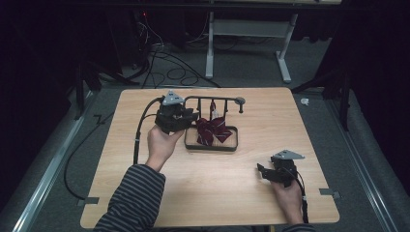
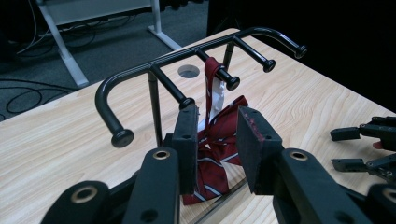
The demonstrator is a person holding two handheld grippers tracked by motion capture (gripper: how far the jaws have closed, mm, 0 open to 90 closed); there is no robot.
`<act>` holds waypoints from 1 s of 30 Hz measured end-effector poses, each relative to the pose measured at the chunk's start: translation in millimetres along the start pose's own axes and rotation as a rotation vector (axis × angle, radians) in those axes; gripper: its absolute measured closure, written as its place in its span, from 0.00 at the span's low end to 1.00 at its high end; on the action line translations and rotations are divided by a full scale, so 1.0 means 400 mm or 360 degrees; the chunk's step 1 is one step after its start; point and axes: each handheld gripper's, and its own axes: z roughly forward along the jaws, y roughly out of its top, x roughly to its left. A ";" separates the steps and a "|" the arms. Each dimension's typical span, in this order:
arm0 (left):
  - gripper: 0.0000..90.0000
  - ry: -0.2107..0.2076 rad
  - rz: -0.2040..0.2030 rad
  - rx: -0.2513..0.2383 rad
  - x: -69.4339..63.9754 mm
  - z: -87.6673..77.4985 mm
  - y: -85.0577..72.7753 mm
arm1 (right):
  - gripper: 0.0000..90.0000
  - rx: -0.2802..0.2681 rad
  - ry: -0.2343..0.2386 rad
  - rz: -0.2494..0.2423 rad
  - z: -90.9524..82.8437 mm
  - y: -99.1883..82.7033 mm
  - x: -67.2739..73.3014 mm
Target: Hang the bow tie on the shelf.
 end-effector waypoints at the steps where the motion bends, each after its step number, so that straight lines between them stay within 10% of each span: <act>1: 0.77 0.0004 0.0004 0.0003 -0.001 -0.003 -0.002 | 0.38 0.0000 0.0000 0.0001 0.000 0.000 0.000; 30: 0.69 0.0042 -0.0077 0.0005 0.017 -0.075 -0.098 | 0.38 0.0002 0.0001 0.0000 0.000 0.000 0.000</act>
